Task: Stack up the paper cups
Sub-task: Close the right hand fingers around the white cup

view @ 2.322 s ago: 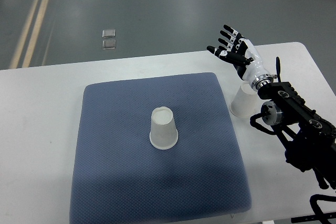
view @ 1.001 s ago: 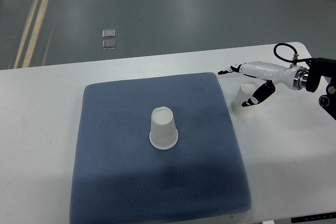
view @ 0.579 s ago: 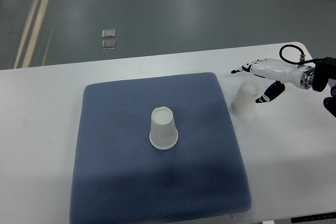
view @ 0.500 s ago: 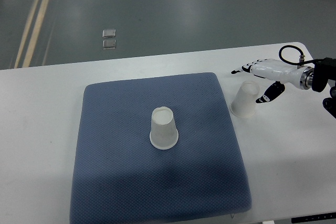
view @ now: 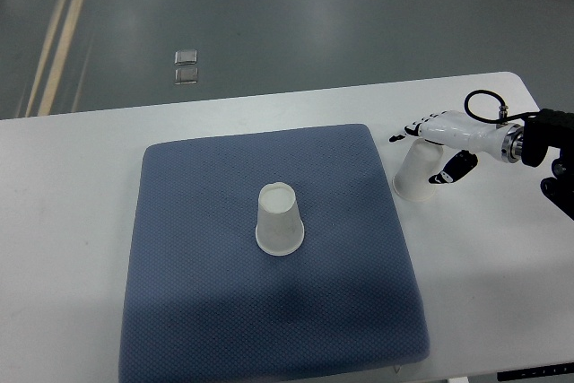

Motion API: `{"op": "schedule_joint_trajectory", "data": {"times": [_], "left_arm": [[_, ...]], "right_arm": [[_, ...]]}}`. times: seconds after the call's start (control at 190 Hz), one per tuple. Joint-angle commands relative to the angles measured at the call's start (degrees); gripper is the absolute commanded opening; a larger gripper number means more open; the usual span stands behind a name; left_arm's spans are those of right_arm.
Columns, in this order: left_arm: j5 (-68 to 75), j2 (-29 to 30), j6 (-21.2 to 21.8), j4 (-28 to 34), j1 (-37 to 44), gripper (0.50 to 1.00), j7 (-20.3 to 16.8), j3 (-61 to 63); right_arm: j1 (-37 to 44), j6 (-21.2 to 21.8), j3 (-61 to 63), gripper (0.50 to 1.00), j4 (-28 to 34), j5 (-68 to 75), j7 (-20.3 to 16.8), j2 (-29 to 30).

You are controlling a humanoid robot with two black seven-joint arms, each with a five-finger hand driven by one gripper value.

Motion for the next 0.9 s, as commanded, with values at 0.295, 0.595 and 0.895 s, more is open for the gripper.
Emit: {"op": "schedule_joint_trajectory", "data": {"times": [0.295,0.595,0.895], "left_arm": [[0.0,0.0,0.0,0.0,0.0,1.0,0.0,0.0],[0.0,0.0,0.0,0.0,0.0,1.0,0.0,0.0],[0.0,0.0,0.0,0.0,0.0,1.0,0.0,0.0]], "right_arm": [[1.01,-0.28,-1.16,0.805,-1.75,-0.07,0.0,-0.44],[1.01,-0.28,-1.33,0.746,-1.75,-0.07,0.0,-0.62],[1.01,-1.07,-1.16,0.607,-1.83,0.02,-0.09,-0.62]]}}
